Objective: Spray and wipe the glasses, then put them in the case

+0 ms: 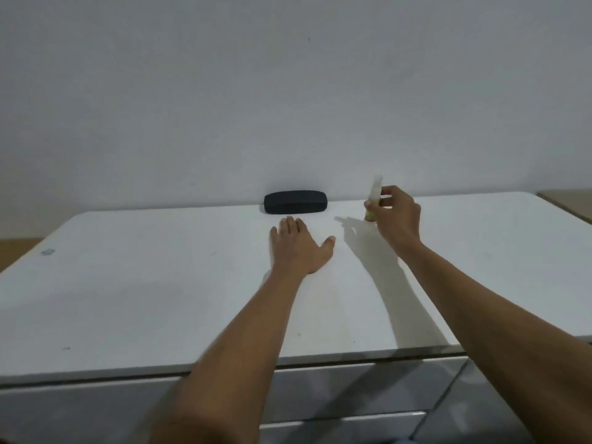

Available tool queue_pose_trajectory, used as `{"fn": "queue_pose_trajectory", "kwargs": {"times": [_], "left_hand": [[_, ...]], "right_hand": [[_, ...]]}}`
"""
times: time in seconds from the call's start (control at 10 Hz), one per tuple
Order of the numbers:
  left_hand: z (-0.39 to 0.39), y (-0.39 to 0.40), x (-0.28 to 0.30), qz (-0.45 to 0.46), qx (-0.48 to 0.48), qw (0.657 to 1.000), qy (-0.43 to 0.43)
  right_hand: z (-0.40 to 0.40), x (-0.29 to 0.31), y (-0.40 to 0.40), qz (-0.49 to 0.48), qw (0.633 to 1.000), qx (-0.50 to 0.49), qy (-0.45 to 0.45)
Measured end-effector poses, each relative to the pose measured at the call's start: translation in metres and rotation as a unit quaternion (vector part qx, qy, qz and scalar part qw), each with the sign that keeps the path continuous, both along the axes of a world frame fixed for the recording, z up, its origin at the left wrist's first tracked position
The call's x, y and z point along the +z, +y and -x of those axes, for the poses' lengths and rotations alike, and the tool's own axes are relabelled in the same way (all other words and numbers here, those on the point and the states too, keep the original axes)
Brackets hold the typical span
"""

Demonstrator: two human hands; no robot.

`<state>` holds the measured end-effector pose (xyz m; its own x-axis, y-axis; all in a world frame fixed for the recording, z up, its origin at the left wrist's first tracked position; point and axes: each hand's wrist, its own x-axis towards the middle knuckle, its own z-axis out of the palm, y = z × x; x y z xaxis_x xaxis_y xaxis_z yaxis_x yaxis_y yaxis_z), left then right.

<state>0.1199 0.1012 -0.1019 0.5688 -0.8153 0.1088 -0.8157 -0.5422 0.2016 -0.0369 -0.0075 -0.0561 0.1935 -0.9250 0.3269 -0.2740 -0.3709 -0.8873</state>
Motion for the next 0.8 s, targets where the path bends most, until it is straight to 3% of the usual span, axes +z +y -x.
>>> {"fn": "queue_pose_trajectory", "kwargs": {"times": [0.4, 0.8], "left_hand": [[-0.001, -0.006, -0.002, -0.004, 0.005, 1.000, -0.006], [-0.002, -0.005, -0.001, 0.009, 0.010, 1.000, 0.002]], "right_hand": [[-0.096, -0.008, -0.062, -0.018, 0.998, 0.024, 0.050], [-0.078, -0.001, -0.060, -0.046, 0.998, 0.016, 0.038]]}}
